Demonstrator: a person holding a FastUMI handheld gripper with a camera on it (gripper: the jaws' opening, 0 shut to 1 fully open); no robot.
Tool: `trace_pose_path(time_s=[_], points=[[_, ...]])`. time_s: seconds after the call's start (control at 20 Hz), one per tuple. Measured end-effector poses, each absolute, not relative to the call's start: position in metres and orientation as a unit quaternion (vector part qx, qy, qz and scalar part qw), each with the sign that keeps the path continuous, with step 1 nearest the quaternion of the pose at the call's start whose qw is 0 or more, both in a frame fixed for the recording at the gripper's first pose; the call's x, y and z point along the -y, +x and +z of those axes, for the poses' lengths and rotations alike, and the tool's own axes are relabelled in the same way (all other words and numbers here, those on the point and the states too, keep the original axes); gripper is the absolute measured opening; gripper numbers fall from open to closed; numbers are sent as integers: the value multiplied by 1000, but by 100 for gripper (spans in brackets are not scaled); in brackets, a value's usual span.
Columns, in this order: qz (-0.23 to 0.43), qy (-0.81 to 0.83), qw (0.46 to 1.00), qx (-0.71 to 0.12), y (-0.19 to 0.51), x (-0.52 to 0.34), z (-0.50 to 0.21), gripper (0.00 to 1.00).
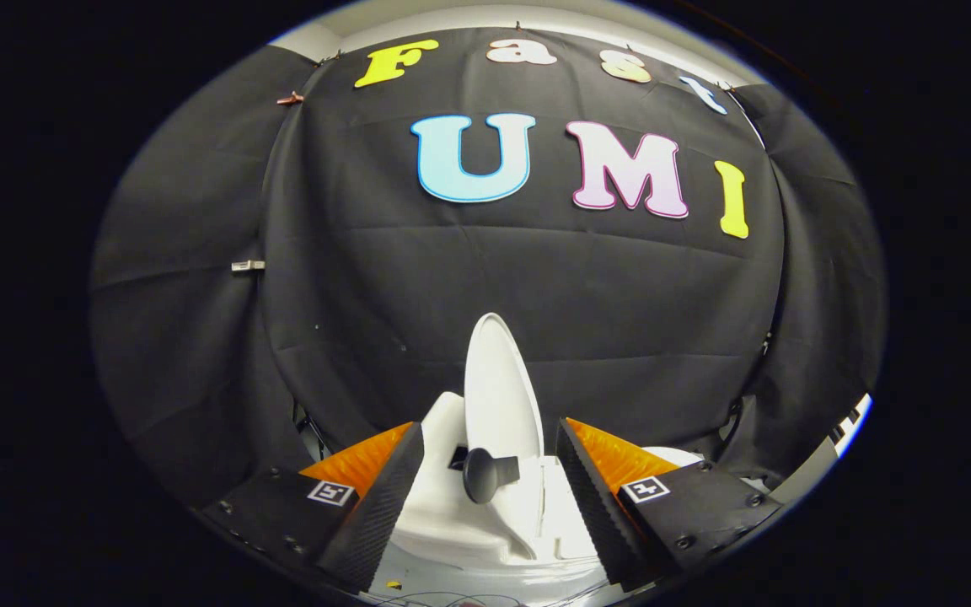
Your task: Open the toilet lid.
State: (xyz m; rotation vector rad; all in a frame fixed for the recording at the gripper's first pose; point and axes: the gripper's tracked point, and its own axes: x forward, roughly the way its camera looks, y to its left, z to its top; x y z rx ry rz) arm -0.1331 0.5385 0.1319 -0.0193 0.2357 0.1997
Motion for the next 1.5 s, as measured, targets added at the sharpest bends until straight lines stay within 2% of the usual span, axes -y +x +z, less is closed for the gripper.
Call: trace_pose_path(time_s=[0.3,0.65,0.95,1.1,1.5], points=[[100,8,992,-77,-116,-486,166,99],[87,5,994,-61,-80,-386,162,99],[47,-40,997,-43,-49,-293,143,99],[48,-53,997,-29,-37,-258,126,98],[34,-3,999,-33,-11,-178,76,99]])
